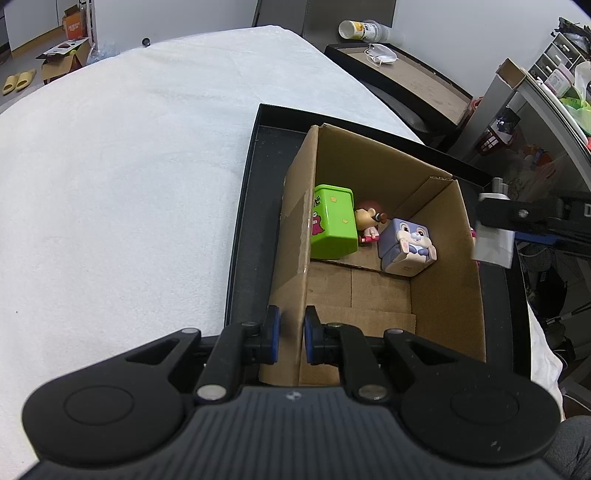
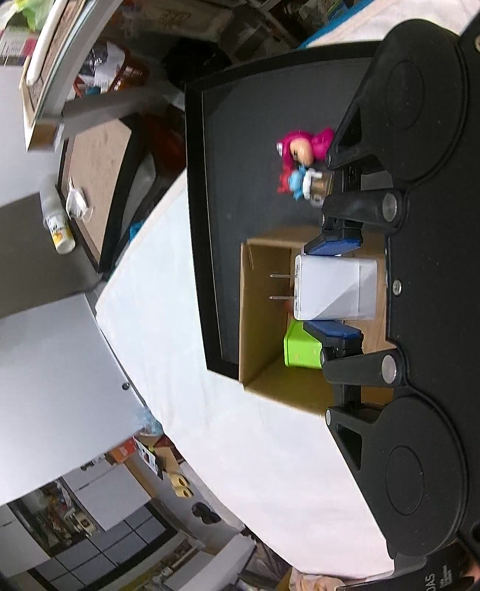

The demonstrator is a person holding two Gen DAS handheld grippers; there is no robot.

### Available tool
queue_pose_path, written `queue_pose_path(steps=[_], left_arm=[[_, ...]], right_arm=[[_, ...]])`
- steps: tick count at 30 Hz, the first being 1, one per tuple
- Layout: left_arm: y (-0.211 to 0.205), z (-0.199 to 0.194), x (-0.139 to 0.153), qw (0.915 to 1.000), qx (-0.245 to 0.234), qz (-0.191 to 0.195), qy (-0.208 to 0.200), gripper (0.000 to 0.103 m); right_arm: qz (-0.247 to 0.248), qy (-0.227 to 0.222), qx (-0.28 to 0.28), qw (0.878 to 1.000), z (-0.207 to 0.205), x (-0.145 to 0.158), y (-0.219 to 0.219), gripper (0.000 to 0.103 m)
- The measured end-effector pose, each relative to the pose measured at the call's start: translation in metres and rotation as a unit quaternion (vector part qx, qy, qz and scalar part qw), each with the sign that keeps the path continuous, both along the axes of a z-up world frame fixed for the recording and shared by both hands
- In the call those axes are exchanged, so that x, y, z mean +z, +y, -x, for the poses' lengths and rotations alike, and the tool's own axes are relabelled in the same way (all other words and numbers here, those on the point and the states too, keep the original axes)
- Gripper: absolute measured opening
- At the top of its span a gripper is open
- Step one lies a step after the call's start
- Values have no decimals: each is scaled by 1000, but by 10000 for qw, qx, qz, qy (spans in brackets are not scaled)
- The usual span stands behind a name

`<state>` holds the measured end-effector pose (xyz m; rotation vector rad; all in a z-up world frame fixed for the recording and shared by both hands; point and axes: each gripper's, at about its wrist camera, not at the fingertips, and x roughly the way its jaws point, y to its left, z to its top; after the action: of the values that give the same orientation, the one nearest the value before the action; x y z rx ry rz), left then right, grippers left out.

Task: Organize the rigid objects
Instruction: 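Lift the white charger with the right tool and carry it over the box, then open the right tool to release the charger into the box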

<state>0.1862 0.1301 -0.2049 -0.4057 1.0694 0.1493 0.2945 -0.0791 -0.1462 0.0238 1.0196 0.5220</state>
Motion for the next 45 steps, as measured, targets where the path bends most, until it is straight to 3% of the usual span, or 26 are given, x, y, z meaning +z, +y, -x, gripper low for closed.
queue_pose_path(steps=[28,45], left_arm=[[4,5,-2,9999,-62,118,-87,13],[3,6,-3,9999,-69,126,-92,13]], right_arm=[[-166,918,113,9956,4,-73,57,37],[-281,1217,13,9922,10,-91,65,37]])
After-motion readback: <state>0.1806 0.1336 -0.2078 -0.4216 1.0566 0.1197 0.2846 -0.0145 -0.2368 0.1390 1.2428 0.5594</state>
